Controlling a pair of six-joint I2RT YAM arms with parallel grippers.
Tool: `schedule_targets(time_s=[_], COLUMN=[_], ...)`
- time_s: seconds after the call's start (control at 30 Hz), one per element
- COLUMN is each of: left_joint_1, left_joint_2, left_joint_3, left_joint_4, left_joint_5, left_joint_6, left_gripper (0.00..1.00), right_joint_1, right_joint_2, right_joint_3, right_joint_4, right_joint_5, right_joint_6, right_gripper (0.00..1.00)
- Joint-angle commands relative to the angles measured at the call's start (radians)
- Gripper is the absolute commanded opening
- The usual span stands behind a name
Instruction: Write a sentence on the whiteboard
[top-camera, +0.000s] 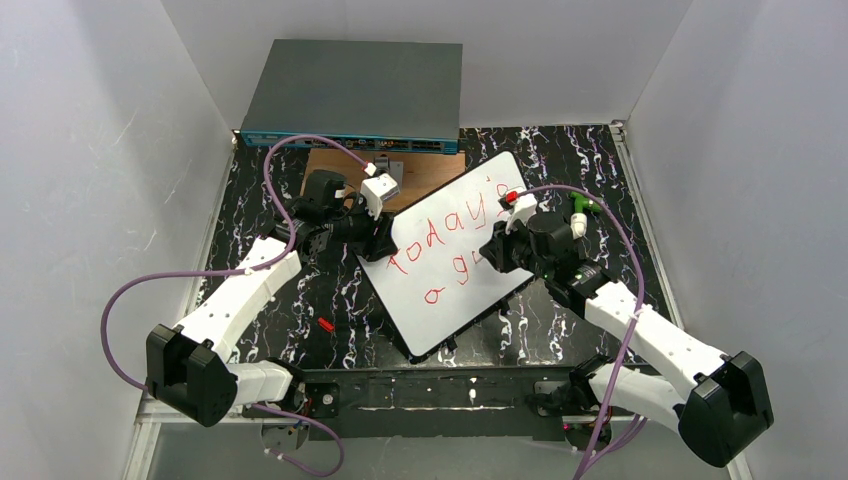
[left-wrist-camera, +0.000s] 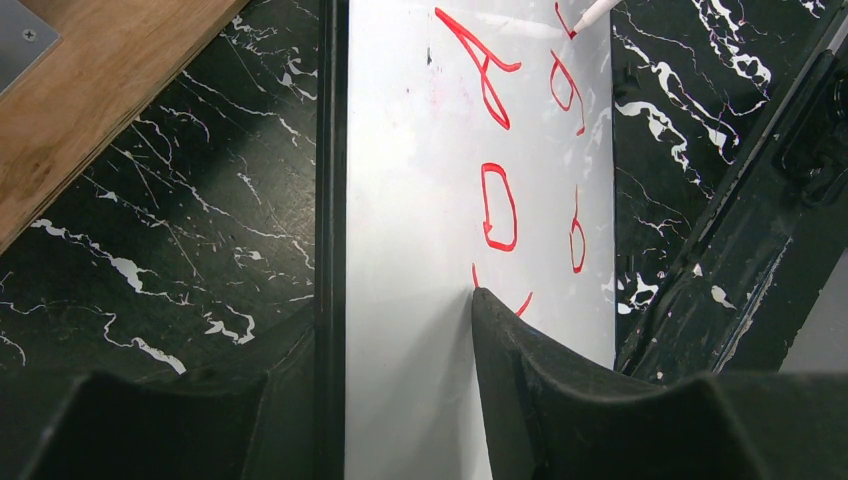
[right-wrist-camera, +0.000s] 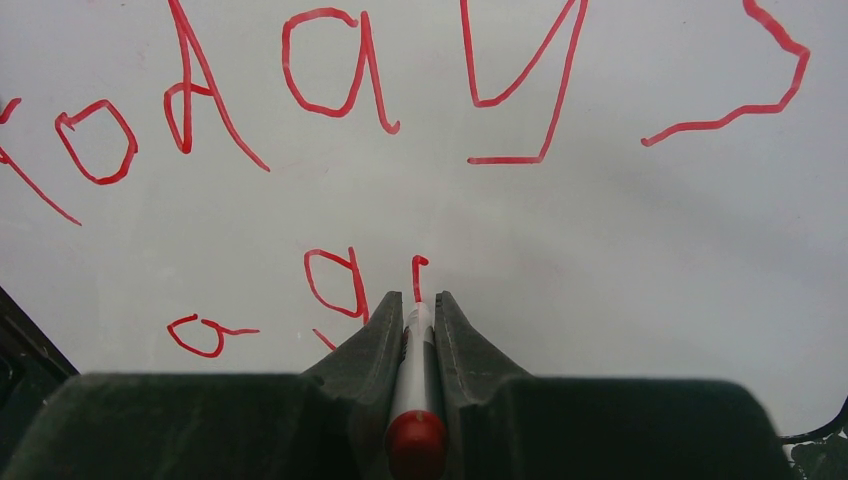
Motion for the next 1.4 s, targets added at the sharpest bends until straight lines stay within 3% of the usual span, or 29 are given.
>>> schedule_targets(time_s=[0.0,0.77,1.1,1.37], left_joint_1=[-0.027,-0.027,-0.028,-0.027], left_joint_2=[-0.024,-0.027,-0.021,-0.023], left_joint_3=[-0.013,-0.015,-0.003,-0.003], left_joint_4=[-0.042,-0.033,-0.030,-0.031], left_joint_5=[0.049,0.047,0.048,0.049], left_joint_6=[0.098,0.093,0.095,0.093], left_gripper=[0.00,0.00,0.00,0.00], right_joint_1=[0.000,0.000,0.000,0.000], right_joint_2=[-0.004,-0.052,-0.117,-0.070], right_joint_3=[-0.025,0.006,0.130,0.217], right_joint_4=[-0.012,-0.079,-0.158,-0.112], right_joint_5=[-0.001,-0.026,-0.067,-0.027], right_joint_6=[-0.006,-0.017,-0.020,-0.013], right_gripper=[0.01,0.01,0.01,0.01])
